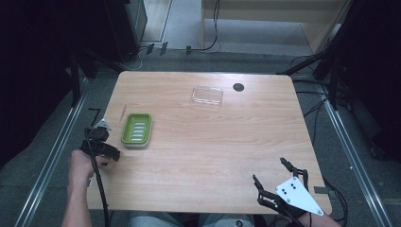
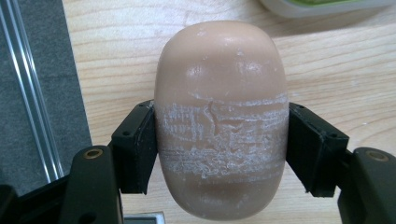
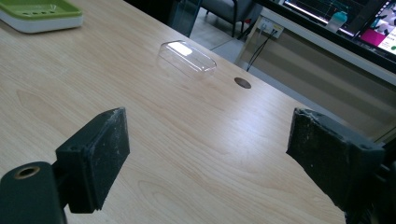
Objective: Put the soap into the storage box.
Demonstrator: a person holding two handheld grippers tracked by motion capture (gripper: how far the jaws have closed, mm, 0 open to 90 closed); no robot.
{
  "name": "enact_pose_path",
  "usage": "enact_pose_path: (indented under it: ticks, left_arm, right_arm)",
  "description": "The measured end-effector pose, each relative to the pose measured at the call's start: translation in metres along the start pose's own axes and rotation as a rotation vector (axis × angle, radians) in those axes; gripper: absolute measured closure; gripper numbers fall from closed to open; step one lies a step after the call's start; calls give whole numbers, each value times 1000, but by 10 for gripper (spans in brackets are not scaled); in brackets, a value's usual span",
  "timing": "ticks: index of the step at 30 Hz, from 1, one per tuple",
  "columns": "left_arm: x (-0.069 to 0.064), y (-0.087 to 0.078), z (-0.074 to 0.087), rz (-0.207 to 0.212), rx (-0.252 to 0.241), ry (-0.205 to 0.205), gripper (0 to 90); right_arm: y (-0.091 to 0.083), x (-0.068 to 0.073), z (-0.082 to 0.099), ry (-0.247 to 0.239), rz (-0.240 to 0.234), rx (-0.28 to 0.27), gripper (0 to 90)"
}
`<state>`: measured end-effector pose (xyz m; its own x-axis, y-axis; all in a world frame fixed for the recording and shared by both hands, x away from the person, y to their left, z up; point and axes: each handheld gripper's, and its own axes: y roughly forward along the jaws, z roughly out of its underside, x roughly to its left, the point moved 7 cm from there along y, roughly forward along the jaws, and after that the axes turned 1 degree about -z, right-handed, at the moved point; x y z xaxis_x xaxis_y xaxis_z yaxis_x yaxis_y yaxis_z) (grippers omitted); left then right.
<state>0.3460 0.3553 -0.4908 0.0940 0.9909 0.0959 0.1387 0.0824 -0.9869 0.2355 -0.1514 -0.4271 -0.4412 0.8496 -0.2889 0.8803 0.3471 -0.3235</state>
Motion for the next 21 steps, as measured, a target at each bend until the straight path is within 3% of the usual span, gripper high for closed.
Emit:
enact_pose_path:
  ticks: [21]
  left_arm:
    - [-7, -20, -18, 11, -39, 36, 338]
  right_arm:
    - [-11, -9, 8, 22, 38, 20, 133]
